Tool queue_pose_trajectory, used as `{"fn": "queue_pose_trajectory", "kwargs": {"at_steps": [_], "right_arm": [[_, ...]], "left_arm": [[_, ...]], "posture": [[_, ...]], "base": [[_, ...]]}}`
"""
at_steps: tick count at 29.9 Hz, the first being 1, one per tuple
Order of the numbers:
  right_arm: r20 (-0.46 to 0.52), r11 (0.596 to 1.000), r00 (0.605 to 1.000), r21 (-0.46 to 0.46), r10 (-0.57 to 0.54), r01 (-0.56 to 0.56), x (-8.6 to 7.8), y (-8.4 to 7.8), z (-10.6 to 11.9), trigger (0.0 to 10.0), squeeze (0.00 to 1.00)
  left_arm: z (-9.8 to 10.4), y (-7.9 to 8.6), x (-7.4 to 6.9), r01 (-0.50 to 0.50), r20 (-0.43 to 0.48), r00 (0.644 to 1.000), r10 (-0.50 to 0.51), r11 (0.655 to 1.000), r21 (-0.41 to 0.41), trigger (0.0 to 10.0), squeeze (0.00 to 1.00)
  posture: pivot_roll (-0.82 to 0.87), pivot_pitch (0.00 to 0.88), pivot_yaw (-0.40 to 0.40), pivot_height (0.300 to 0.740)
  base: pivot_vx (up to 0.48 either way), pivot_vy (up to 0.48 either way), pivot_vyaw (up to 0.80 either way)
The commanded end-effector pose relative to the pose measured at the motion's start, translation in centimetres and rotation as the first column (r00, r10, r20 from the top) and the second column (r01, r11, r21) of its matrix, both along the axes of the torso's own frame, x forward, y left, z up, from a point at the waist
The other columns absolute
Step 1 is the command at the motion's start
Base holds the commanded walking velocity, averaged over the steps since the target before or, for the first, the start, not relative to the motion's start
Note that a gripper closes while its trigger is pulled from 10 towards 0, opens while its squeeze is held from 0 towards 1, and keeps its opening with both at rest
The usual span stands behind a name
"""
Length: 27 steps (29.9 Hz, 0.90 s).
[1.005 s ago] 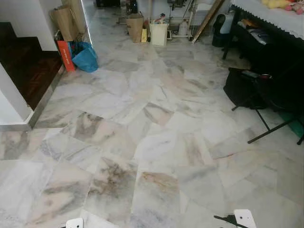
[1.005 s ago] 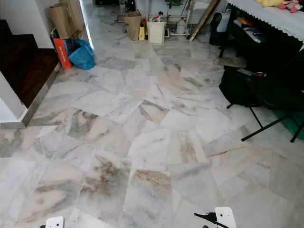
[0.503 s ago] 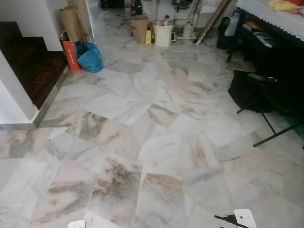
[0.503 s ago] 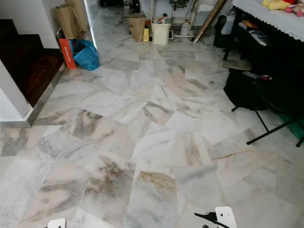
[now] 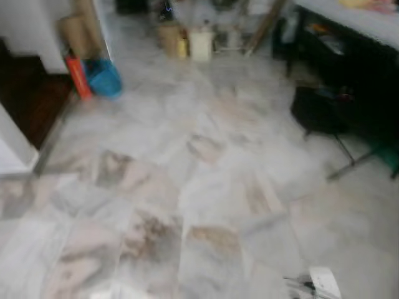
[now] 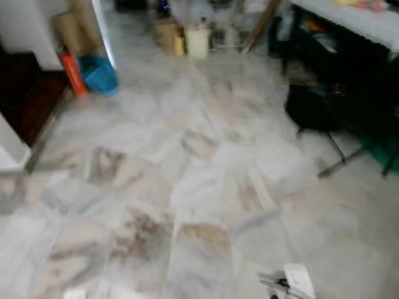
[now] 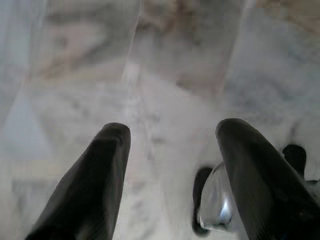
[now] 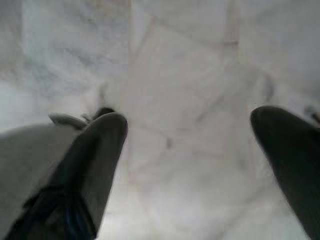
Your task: Hang hanger
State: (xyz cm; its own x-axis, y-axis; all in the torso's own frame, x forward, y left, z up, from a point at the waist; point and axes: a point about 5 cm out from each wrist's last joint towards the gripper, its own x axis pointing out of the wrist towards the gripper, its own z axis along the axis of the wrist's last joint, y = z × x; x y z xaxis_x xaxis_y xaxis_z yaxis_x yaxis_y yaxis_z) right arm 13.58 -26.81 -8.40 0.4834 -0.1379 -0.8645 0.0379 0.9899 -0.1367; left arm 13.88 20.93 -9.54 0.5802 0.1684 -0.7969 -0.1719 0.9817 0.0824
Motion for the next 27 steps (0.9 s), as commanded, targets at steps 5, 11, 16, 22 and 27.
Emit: {"fn": "queue_pose_trajectory", "kwargs": {"at_steps": [5, 11, 16, 22, 27], "right_arm": [[0.022, 1.000, 1.000, 0.018, 0.000, 0.000, 0.5, 0.5, 0.0, 10.0, 0.00], [0.024, 1.000, 1.000, 0.018, 0.000, -0.001, 0.5, 0.5, 0.1, 10.0, 0.00], [0.026, 1.000, 1.000, 0.017, 0.003, -0.003, 0.6, 0.4, 0.1, 10.0, 0.00], [0.032, 1.000, 0.999, 0.021, 0.000, -0.001, 0.7, 0.5, 0.1, 10.0, 0.00], [0.043, 1.000, 0.999, 0.029, -0.008, 0.006, 0.8, 0.6, 0.1, 10.0, 0.00]], "left_arm": [[-0.3, 0.7, -1.2, 0.037, -0.049, 0.998, -0.035, 0.999, 0.024, 10.0, 0.00], [-0.4, 0.6, -1.3, 0.010, -0.051, 0.999, -0.009, 1.000, 0.012, 10.0, 0.00], [-0.5, 0.3, -1.4, 0.056, -0.057, 0.997, -0.055, 0.998, 0.022, 10.0, 0.00], [-0.7, -0.1, -2.1, 0.061, -0.068, 0.996, -0.059, 0.998, 0.021, 10.0, 0.00], [-1.1, -0.7, -3.6, 0.076, -0.088, 0.993, -0.074, 0.997, 0.026, 10.0, 0.00]], "posture": [[-0.06, 0.000, 0.023, 0.740], [-0.06, 0.000, 0.018, 0.740], [-0.07, 0.000, 0.018, 0.740], [-0.09, 0.000, 0.024, 0.740], [-0.09, 0.000, 0.026, 0.740]], "base": [[0.000, 0.000, -0.67], [0.000, -0.289, -0.67], [0.000, 0.000, -0.67], [0.000, 0.000, -0.67], [0.000, -0.055, -0.67]]}}
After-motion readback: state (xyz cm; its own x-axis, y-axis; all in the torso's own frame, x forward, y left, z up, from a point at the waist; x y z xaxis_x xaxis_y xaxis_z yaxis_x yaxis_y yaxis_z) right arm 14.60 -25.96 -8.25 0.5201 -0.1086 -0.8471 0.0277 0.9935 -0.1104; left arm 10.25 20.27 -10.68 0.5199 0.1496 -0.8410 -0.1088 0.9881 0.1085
